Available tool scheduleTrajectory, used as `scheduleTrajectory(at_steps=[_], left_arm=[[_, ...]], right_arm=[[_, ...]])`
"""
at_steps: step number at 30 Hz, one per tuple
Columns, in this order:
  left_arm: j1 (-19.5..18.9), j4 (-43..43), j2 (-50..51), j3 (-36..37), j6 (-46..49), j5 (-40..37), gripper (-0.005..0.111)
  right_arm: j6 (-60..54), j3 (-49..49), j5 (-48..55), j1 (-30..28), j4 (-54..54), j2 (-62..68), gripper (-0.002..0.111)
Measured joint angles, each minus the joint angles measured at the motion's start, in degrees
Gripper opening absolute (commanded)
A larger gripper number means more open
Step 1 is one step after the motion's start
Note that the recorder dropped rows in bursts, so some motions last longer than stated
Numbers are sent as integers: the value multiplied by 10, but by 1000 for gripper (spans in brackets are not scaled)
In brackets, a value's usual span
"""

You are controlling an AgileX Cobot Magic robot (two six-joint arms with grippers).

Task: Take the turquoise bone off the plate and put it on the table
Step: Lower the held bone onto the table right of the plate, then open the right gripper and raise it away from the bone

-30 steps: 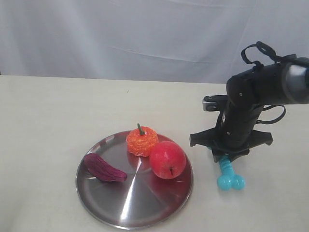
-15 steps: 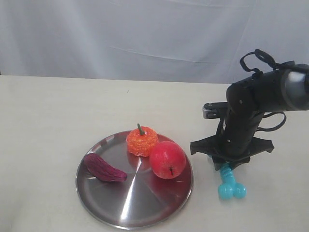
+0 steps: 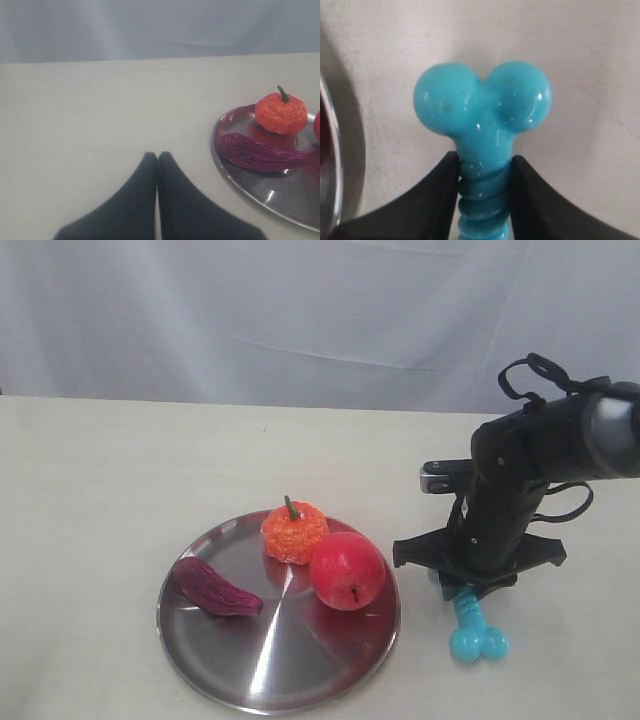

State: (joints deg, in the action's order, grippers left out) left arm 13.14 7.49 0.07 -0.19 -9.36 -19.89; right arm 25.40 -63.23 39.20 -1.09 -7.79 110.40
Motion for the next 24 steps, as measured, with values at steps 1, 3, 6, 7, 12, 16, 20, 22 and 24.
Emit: scheduleTrajectory(at_steps=[1, 3, 6, 7, 12, 16, 20, 22, 24], left_arm=[[0, 0, 0, 0, 0, 0, 0], [0, 0, 0, 0, 0, 0, 0], [0, 0, 0, 0, 0, 0, 0], [0, 0, 0, 0, 0, 0, 0], [0, 0, 0, 0, 0, 0, 0], [0, 0, 0, 0, 0, 0, 0], [0, 0, 0, 0, 0, 0, 0], [0, 0, 0, 0, 0, 0, 0], [0, 0, 0, 0, 0, 0, 0]], right_arm=[[0, 0, 0, 0, 0, 0, 0], [0, 0, -1, 0, 0, 0, 0], [0, 0, -1, 0, 0, 0, 0], [0, 0, -2, 0, 0, 0, 0], [-1, 0, -2, 0, 3, 0, 0], [-1, 0, -2, 0, 4, 0, 18], [-1, 0, -5, 0, 4, 0, 49], [-1, 0, -6, 0, 4, 0, 59], [-1, 0, -7, 0, 4, 0, 62]])
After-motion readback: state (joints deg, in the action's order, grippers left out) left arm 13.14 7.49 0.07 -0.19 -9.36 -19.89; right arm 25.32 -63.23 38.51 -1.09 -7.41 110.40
